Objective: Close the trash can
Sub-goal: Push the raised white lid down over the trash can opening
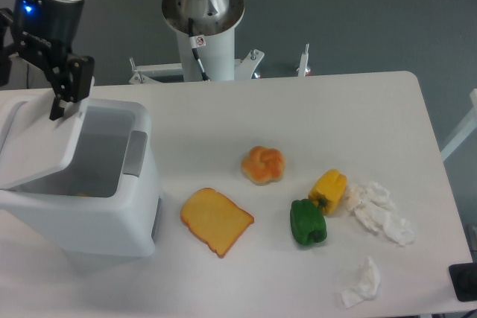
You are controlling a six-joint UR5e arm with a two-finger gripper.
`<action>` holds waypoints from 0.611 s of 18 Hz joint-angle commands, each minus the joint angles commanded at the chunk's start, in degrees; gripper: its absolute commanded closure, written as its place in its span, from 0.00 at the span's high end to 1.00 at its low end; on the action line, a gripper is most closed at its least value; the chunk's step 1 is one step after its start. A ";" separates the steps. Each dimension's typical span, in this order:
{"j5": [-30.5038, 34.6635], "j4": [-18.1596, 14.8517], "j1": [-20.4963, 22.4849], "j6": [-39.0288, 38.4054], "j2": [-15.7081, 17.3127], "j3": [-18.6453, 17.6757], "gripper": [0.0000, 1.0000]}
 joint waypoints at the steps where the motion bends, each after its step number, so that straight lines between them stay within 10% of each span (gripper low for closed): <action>1: 0.00 -0.09 0.00 0.09 -0.09 0.00 1.00; 11: 0.09 -0.18 1.05 0.00 -0.44 -2.46 1.00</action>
